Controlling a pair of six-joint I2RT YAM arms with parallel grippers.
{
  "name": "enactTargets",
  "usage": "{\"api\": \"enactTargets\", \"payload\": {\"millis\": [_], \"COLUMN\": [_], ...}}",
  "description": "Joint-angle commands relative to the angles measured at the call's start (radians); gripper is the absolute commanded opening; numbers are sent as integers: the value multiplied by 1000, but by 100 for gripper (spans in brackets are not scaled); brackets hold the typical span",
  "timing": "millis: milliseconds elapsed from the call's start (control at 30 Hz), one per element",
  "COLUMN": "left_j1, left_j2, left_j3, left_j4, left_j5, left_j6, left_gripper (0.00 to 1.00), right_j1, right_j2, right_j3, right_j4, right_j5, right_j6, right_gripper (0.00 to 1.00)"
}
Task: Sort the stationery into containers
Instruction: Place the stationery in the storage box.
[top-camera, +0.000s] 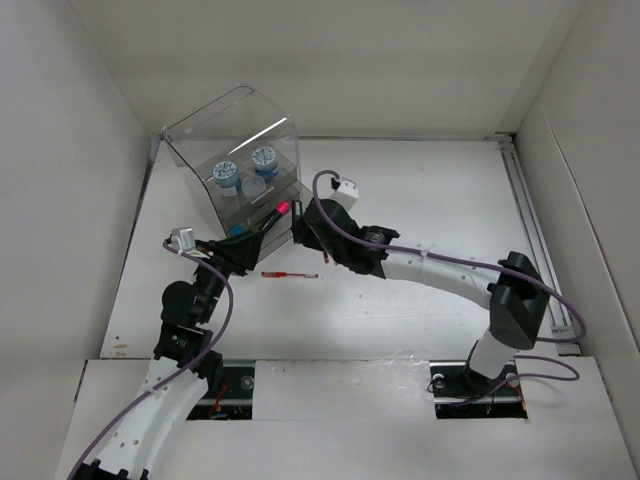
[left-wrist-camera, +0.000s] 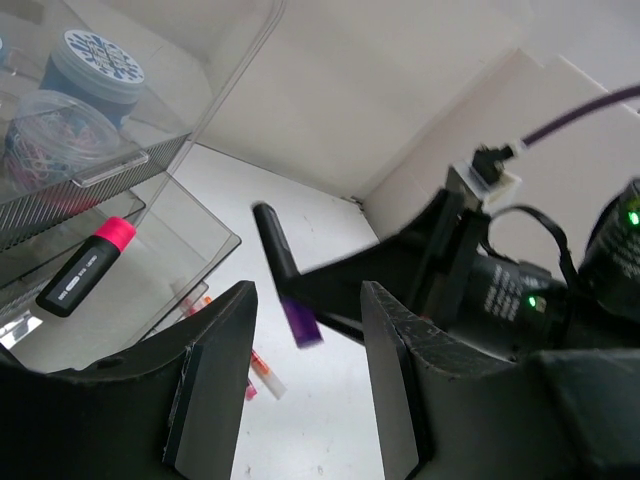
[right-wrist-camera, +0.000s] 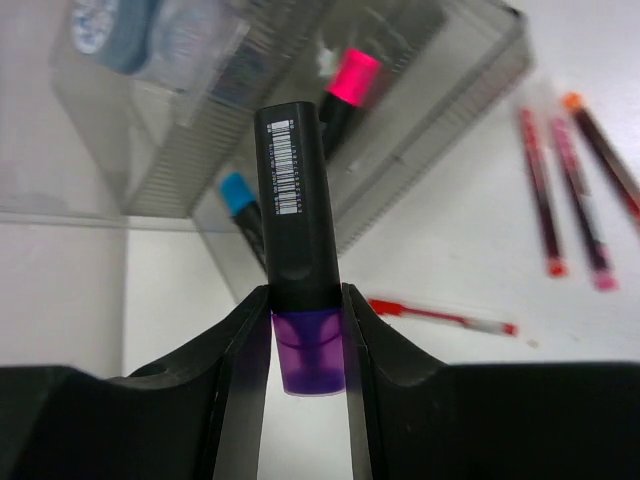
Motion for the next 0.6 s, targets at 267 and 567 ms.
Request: {"api": "enactTargets", "payload": {"millis": [267, 567], "left_j1": [-5, -5], "left_j2": [-29, -47], "left_j3": [-4, -4], "left_j4": [16, 7], "left_j5": [-28, -28], "left_j6": [6, 6], "left_gripper": [42, 41], "right_j1": [-97, -97], "right_j2": [278, 107], "right_j3": [263, 26], "right_j4": [204, 261], "right_j5": [-281, -286], "right_j6": [123, 91], "right_gripper": [43, 36]}}
